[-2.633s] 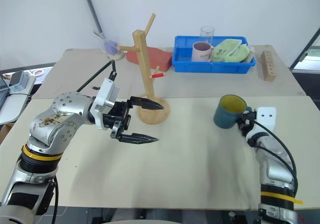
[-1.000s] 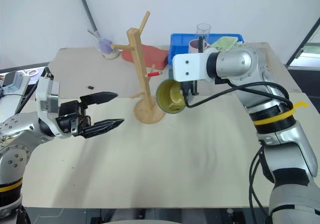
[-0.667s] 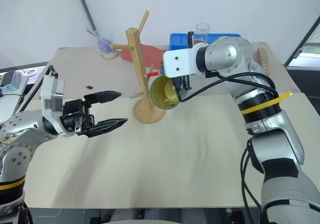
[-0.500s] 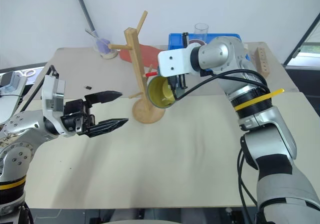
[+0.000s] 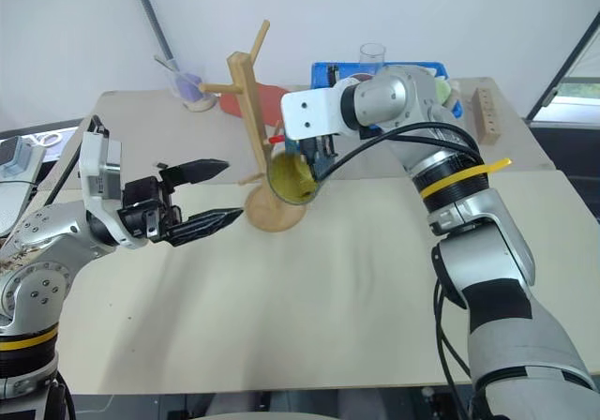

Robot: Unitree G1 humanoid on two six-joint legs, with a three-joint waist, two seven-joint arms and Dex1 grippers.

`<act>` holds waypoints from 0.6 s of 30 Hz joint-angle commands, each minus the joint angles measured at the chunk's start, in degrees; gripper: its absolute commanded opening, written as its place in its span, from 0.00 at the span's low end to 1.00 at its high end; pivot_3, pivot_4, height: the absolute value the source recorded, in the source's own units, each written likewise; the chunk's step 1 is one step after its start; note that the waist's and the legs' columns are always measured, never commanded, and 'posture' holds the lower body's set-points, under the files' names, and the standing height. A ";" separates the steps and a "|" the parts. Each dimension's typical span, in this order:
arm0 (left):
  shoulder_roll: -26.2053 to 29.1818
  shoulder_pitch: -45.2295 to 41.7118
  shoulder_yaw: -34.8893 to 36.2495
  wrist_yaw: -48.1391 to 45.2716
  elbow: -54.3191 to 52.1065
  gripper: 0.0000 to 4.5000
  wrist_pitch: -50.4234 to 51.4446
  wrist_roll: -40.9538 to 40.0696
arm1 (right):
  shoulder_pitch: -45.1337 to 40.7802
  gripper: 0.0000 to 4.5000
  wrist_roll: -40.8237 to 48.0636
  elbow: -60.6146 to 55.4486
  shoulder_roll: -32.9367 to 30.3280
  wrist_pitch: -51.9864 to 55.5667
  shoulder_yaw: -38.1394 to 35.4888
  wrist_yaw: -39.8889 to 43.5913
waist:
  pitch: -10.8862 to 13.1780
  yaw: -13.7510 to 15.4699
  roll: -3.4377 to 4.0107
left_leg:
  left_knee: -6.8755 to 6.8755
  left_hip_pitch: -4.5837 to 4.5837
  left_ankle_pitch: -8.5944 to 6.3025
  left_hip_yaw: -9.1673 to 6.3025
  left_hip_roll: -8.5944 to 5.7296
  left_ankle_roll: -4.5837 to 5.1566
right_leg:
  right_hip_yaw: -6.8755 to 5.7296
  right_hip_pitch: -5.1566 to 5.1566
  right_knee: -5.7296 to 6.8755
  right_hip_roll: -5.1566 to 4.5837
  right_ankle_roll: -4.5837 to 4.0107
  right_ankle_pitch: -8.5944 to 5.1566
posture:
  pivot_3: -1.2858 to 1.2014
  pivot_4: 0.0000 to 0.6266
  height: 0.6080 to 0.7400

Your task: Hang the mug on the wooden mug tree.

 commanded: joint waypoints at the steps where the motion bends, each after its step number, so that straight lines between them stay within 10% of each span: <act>1: -0.03 -0.77 0.73 0.35 -0.45 1.00 -1.42 0.36 | -2.10 0.63 0.99 -1.24 0.08 -1.05 -1.90 -0.51 | 0.00 0.00 0.00 | 0.00 0.01 0.00 -0.01 0.00 0.00 | 0.00 0.00 0.00 0.01 0.00 0.00 | 0.52 0.24 1.00; 6: -0.17 -0.55 0.93 0.79 -0.17 1.00 -2.08 0.83 | -1.50 1.00 2.23 -3.26 -1.41 -1.01 -2.77 1.16 | 0.00 0.01 0.00 | 0.00 0.02 0.00 -0.02 0.00 0.00 | 0.00 -0.01 0.03 0.01 -0.01 -0.01 | 0.52 0.24 1.00; 18: 12.33 0.82 1.58 1.26 5.36 1.00 -2.12 13.95 | 12.16 1.00 29.29 -24.22 -16.25 27.19 -19.26 19.97 | 0.02 0.53 -0.05 | 0.00 0.01 -0.12 0.02 0.00 -0.19 | 0.03 0.01 0.02 -0.02 -0.34 -0.19 | 0.52 0.24 1.00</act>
